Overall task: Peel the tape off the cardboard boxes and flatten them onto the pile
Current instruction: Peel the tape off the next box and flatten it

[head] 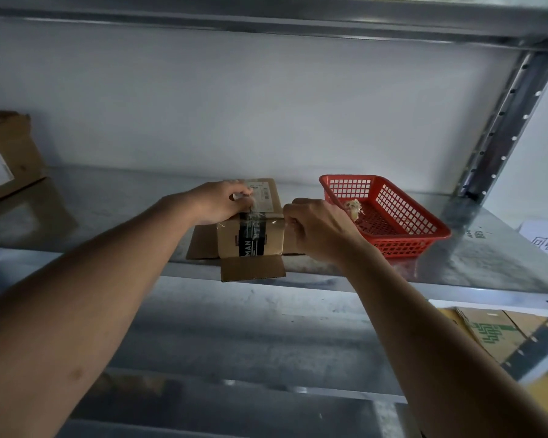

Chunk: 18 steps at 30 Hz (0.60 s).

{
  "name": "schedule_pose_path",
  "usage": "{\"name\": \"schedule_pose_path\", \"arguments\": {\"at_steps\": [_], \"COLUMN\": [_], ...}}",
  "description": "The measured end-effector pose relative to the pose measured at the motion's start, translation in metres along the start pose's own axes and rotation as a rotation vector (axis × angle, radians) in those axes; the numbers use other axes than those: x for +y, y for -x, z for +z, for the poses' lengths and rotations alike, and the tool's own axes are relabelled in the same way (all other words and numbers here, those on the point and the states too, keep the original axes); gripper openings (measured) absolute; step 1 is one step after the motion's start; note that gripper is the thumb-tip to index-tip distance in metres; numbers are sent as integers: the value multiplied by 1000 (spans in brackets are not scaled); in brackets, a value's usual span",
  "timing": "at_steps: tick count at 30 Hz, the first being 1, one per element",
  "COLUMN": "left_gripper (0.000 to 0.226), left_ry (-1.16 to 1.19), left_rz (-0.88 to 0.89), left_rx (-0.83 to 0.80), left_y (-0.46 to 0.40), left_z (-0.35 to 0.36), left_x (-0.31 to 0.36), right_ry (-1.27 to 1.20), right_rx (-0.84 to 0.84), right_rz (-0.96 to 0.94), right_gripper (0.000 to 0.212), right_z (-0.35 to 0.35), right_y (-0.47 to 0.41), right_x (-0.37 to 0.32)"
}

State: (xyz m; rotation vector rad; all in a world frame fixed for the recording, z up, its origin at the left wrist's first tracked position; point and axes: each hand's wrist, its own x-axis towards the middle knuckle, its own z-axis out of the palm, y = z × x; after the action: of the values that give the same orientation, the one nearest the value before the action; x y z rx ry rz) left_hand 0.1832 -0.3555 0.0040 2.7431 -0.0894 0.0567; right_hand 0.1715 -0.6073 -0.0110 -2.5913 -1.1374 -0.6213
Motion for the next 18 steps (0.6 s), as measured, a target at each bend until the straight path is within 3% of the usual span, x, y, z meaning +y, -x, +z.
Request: {"name": "schedule_pose_path", "arguments": {"at_steps": [8,11,14,18], "left_gripper": [60,60,58,58], "left_ry": [-25,-39,-45,-29], "left_rz": [-13,-10,0,0], "left_rx": [-3,0,9,0], "left_y": [-3,-4,-3,-4], "left_z": [1,2,2,2], "left_x": [2,3,4,3], "right_ry": [34,5,-282,-760], "right_rx": [113,217,205,76], "right_rz": [-83,-5,203,405], "right_gripper": [11,22,10,31], "right_z": [-3,-1,3,0], "right_y": [0,1,5,4], "right_x": [-3,-4,-4,0]}}
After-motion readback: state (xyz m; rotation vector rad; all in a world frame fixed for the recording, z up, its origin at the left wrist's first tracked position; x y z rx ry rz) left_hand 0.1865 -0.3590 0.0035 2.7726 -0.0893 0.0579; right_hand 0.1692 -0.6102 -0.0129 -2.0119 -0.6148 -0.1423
